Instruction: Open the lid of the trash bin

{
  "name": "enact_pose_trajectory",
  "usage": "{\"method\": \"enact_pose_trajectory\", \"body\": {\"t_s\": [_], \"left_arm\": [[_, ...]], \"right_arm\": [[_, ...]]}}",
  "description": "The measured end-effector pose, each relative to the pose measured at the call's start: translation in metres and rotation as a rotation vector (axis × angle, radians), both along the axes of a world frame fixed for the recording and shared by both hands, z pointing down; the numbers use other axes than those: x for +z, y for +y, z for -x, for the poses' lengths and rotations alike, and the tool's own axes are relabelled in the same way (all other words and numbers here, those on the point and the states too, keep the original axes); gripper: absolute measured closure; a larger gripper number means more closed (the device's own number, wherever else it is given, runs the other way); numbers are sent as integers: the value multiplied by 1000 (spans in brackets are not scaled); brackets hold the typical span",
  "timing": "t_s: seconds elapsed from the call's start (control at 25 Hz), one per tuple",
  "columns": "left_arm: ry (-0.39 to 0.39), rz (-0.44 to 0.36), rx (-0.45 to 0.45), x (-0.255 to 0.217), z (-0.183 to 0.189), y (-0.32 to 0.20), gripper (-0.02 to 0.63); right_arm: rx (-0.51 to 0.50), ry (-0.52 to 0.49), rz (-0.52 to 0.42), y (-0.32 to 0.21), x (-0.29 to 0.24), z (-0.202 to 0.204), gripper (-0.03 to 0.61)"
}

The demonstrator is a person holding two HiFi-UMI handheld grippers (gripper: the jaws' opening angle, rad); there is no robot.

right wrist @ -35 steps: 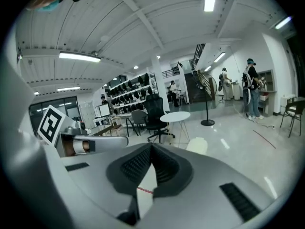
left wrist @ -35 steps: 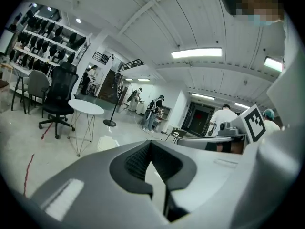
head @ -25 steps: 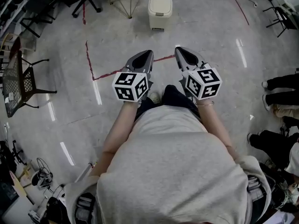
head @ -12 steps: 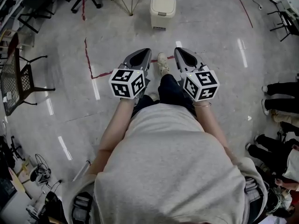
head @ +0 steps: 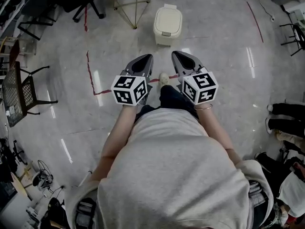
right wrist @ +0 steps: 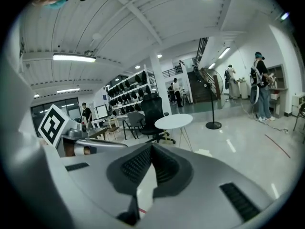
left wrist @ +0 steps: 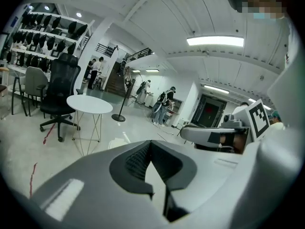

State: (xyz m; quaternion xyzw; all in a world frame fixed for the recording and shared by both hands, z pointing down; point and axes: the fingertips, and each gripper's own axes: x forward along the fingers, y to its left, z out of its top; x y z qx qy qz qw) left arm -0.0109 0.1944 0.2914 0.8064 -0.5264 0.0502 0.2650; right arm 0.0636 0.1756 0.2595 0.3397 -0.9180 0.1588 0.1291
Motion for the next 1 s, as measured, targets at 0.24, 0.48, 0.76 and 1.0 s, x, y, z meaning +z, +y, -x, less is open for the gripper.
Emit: {"method": "enact_pose_trajectory", "body": {"t_s": [0.24,0.48,0.76,1.0], "left_arm": [[4,63,-43,13,-3,-75,604],[5,138,-59,37,5,-113,604],[18,217,-27,69,11,-140,604],[16,289,79,99,11,-166,604]], "right_arm": [[-69,18,23,-81,2,4,572],[-64,44,94,-135,29,-1,571],[-71,68,180,-160,64,5,572],[-23,94,244,-180,101,11,571]]}}
